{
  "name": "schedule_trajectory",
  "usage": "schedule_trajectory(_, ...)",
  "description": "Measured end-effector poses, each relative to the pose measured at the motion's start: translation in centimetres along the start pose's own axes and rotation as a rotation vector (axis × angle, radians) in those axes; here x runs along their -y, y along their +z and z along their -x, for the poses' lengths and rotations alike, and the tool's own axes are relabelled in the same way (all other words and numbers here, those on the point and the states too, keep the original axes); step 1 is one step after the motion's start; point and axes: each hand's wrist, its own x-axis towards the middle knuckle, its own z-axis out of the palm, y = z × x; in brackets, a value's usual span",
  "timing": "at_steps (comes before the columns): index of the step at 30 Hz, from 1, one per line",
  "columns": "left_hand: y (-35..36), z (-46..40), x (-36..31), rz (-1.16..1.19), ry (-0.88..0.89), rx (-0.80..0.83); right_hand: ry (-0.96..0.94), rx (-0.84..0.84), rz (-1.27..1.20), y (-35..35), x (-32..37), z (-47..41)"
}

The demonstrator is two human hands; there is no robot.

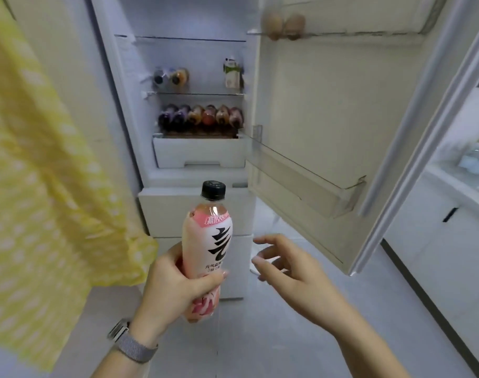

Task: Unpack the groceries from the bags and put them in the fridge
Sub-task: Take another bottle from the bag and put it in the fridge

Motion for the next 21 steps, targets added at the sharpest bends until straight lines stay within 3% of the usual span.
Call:
schedule_trajectory(6,-2.7,-7.7,-0.5,-0.102,0.113,-0.076,-0.03,0.095,-0.321,3.6,3.3,-9.3)
schedule_trajectory(12,-4.4,-17.3,1.9,-0.205,0.206,-0.074,-0.059,0.08,-0.384,4.6,4.0,-18.5)
schedule_trajectory(16,-4.3,-22.6,2.2,-0.297,0.343,-0.069,-0.054,0.13,-0.486,3.4,4.3,-23.0)
schedule_trajectory(21,-3.6,-31.5,2.4,-0.459,0.566,-0.132,-0.085,0.168,-0.445,1.9,4.2,-29.5)
